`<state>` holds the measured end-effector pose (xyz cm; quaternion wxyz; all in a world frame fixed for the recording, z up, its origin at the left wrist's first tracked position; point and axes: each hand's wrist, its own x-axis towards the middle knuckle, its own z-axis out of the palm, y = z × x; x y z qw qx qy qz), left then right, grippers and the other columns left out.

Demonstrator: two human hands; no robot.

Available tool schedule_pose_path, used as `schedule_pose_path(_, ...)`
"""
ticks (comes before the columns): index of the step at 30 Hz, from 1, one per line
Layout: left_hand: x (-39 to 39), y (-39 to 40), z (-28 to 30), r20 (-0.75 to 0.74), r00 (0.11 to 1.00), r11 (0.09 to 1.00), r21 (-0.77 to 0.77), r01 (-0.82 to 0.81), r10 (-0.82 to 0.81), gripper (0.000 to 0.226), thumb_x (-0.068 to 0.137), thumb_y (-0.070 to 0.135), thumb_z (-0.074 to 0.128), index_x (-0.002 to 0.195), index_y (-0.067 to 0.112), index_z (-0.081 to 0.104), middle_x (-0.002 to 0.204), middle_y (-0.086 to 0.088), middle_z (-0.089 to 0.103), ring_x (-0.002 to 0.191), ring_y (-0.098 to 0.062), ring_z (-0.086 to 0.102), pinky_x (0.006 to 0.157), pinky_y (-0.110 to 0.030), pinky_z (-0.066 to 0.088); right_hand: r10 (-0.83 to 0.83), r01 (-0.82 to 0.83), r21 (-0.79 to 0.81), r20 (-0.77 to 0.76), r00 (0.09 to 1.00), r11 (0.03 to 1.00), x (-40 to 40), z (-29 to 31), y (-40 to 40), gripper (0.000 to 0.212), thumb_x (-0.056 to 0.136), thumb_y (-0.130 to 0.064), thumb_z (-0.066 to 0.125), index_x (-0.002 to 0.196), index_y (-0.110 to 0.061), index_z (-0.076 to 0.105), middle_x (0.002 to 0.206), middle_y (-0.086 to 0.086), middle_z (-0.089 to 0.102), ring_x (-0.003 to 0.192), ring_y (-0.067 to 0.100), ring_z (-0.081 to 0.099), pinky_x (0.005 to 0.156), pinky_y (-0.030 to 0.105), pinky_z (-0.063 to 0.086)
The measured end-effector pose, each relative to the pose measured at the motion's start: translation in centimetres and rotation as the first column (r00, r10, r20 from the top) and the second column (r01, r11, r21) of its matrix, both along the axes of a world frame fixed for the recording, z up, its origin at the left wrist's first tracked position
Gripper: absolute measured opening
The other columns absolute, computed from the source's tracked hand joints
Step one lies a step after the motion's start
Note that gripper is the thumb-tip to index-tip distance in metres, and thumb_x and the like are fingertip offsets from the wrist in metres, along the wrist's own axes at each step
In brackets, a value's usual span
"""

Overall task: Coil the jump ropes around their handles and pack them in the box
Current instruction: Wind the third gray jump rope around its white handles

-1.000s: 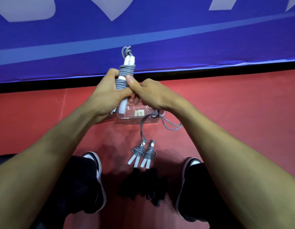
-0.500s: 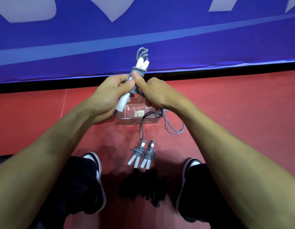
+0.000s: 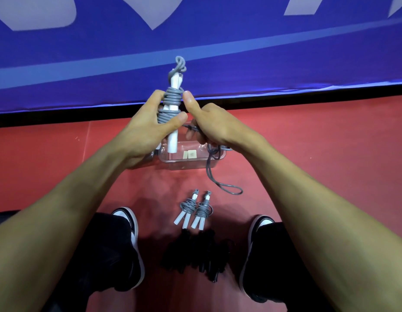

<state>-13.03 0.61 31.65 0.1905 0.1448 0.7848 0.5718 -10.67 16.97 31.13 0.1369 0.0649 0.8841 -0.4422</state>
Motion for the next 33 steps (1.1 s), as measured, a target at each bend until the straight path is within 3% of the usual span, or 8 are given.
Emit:
schedule_pose_path(3, -0.2, -0.3, 0.1, 0.118, 0.992, 0.996, 0.083, 0.027, -0.037, 0.031, 0.099, 0.015, 0.061, 0.127, 0.007, 0.052, 0.092, -0.001, 0.061, 0.077, -0.008, 0.06, 0.072, -0.027, 0.05, -0.029, 0.029, -0.011, -0.013, 0.999, 1.0, 0.1, 0.1, 0.2, 0.09, 0.099, -0.07, 0.021, 0.033, -0.018, 0.054, 0.042, -0.003, 0.055, 0.038, 0.007, 0.048, 0.058, 0.028, 0.04)
schedule_pose_path(7, 0.1, -0.5, 0.2, 0.081, 0.996, 0.999, 0.032, 0.035, -0.037, 0.049, 0.077, 0.018, 0.074, 0.121, 0.005, 0.058, 0.11, -0.018, 0.069, 0.097, -0.023, 0.067, 0.096, -0.048, 0.054, -0.016, 0.016, 0.0, -0.023, 1.0, 1.0, 0.1, 0.1, 0.1, 0.08, 0.1, -0.068, 0.021, 0.046, -0.017, 0.05, 0.042, -0.005, 0.053, 0.04, 0.008, 0.046, 0.059, 0.03, 0.038)
schedule_pose_path(12, 0.0, -0.4, 0.1, -0.036, 0.999, 1.0, -0.008, -0.021, 0.021, 0.035, 0.076, 0.029, 0.076, 0.101, 0.023, 0.052, 0.093, -0.002, 0.067, 0.087, -0.021, 0.068, 0.09, -0.056, 0.056, 0.03, -0.032, -0.047, -0.044, 0.999, 0.998, 0.2, 0.0, -0.4, 0.076, 0.102, -0.065, 0.022, 0.054, -0.014, 0.054, 0.048, -0.003, 0.056, 0.041, 0.005, 0.047, 0.059, 0.029, 0.038)
schedule_pose_path(14, -0.1, -0.4, 0.0, -0.037, 0.999, 1.0, -0.001, -0.007, 0.007, 0.035, 0.076, 0.027, 0.072, 0.104, 0.025, 0.051, 0.093, -0.002, 0.065, 0.086, -0.021, 0.066, 0.089, -0.059, 0.055, 0.038, -0.041, -0.056, -0.052, 0.998, 0.998, 0.2, 0.2, -0.6, 0.077, 0.102, -0.064, 0.023, 0.053, -0.013, 0.055, 0.046, -0.003, 0.057, 0.039, 0.003, 0.047, 0.057, 0.027, 0.037)
schedule_pose_path(18, 0.0, -0.5, -0.1, -0.05, 0.998, 0.999, -0.032, 0.039, -0.041, 0.039, 0.081, 0.014, 0.067, 0.115, 0.02, 0.05, 0.095, -0.004, 0.063, 0.086, -0.019, 0.065, 0.087, -0.055, 0.056, 0.038, -0.039, -0.026, -0.046, 0.998, 0.999, 0.3, 0.3, -0.3, 0.08, 0.102, -0.064, 0.022, 0.05, -0.013, 0.054, 0.042, -0.004, 0.055, 0.037, 0.002, 0.046, 0.057, 0.028, 0.038)
schedule_pose_path(22, 0.1, -0.3, 0.1, -0.07, 0.993, 0.996, 0.0, 0.092, -0.092, 0.041, 0.086, -0.003, 0.07, 0.121, 0.016, 0.058, 0.098, -0.01, 0.068, 0.085, -0.016, 0.067, 0.08, -0.033, 0.057, 0.064, -0.064, -0.001, -0.027, 0.998, 0.998, 0.6, 0.3, -0.4, 0.082, 0.102, -0.064, 0.021, 0.061, -0.007, 0.063, 0.054, 0.007, 0.064, 0.044, 0.01, 0.051, 0.055, 0.027, 0.041)
schedule_pose_path(29, 0.2, 0.1, 0.1, -0.035, 0.998, 0.997, 0.048, 0.056, -0.055, 0.037, 0.091, 0.0, 0.068, 0.123, 0.014, 0.055, 0.085, 0.008, 0.064, 0.075, -0.005, 0.062, 0.069, -0.021, 0.052, 0.037, -0.037, -0.005, -0.004, 0.999, 0.999, 0.9, 0.8, -0.3, 0.079, 0.101, -0.065, 0.025, 0.068, -0.008, 0.067, 0.044, -0.003, 0.059, 0.033, 0.004, 0.05, 0.04, 0.016, 0.039)
schedule_pose_path(33, 0.6, 0.6, 0.4, 0.115, 0.992, 0.99, 0.134, 0.032, -0.047, 0.025, 0.101, 0.002, 0.047, 0.123, 0.011, 0.053, 0.093, -0.004, 0.061, 0.076, -0.006, 0.061, 0.07, -0.022, 0.05, 0.034, -0.034, 0.035, -0.004, 0.999, 0.999, 0.8, 0.5, -0.1, 0.086, 0.099, -0.068, 0.022, 0.072, -0.004, 0.071, 0.055, 0.006, 0.065, 0.035, 0.006, 0.051, 0.052, 0.025, 0.042)
